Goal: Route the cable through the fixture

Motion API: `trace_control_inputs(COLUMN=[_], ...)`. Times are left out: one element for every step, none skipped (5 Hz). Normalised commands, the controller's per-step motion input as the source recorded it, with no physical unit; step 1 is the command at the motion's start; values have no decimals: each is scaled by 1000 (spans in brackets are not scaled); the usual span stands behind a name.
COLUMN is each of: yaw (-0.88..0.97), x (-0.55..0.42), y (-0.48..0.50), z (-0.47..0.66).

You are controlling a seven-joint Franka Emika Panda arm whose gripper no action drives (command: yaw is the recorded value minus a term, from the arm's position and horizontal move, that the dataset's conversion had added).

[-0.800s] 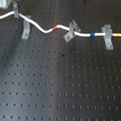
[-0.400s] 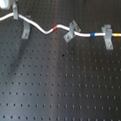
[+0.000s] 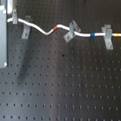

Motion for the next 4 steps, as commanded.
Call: trace_control_inputs(yaw=[-877, -883, -930, -945], x=[-154, -127, -73, -34], y=[-141, -142, -86, -78], z=[-70, -43, 1, 48])
